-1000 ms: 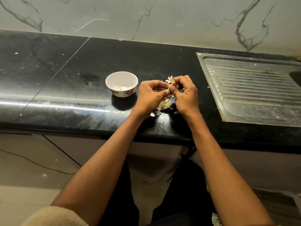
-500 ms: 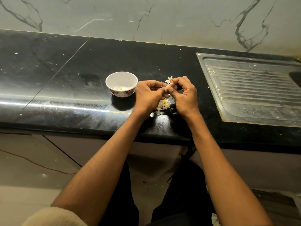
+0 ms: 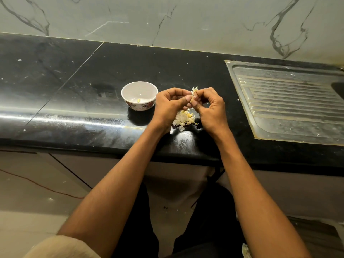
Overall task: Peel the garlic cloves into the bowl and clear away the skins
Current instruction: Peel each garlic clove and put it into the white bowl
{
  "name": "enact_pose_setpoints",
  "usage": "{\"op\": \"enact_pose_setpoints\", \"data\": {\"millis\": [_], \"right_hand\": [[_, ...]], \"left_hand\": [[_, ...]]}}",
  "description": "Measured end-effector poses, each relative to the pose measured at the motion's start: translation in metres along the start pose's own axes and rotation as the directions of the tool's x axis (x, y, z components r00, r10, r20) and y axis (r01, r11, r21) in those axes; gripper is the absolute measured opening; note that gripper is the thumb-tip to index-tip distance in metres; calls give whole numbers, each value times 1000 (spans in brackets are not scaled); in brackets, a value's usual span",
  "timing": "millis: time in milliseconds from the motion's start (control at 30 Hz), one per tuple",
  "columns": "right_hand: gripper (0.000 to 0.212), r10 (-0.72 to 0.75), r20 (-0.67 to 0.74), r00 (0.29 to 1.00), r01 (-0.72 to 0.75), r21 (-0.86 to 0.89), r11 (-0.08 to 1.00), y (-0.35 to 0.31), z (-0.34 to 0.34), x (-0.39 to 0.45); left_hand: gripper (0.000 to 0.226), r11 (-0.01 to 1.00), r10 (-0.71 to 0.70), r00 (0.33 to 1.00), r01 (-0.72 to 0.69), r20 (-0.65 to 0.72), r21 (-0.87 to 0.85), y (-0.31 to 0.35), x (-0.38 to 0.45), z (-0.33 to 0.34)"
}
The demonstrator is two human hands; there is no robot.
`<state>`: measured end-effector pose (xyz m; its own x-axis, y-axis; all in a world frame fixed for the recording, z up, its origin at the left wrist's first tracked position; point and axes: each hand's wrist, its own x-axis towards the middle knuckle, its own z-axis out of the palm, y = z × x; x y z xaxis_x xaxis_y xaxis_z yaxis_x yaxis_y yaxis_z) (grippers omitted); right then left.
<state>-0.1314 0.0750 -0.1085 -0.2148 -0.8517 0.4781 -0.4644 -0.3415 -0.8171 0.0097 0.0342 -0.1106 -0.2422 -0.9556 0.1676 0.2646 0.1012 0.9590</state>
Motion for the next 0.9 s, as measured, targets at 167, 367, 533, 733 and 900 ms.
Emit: {"op": "enact_pose_setpoints", "data": {"millis": [167, 367, 533, 733, 900], "right_hand": [[11, -4, 17, 1000, 4, -9, 1000, 0, 0, 0], [15, 30, 12, 999, -30, 15, 999, -1, 0, -1], [14, 111, -122, 986, -103, 68, 992, -1, -2, -1], [22, 113, -170, 979, -85, 164, 983, -2, -5, -2], [7, 134, -189, 973, -100, 179, 979, -2, -1, -3]], "left_hand": [[7, 1000, 6, 1000, -6, -11, -30, -1, 1, -2], [3, 998, 2, 1000, -4, -28, -70, -1, 2, -1], [2, 999, 28, 999, -30, -34, -40, -2, 3, 0], [4, 997, 71, 997, -71, -29, 5, -4, 3, 0], [9, 996, 87, 995, -88, -41, -5, -4, 3, 1]]}}
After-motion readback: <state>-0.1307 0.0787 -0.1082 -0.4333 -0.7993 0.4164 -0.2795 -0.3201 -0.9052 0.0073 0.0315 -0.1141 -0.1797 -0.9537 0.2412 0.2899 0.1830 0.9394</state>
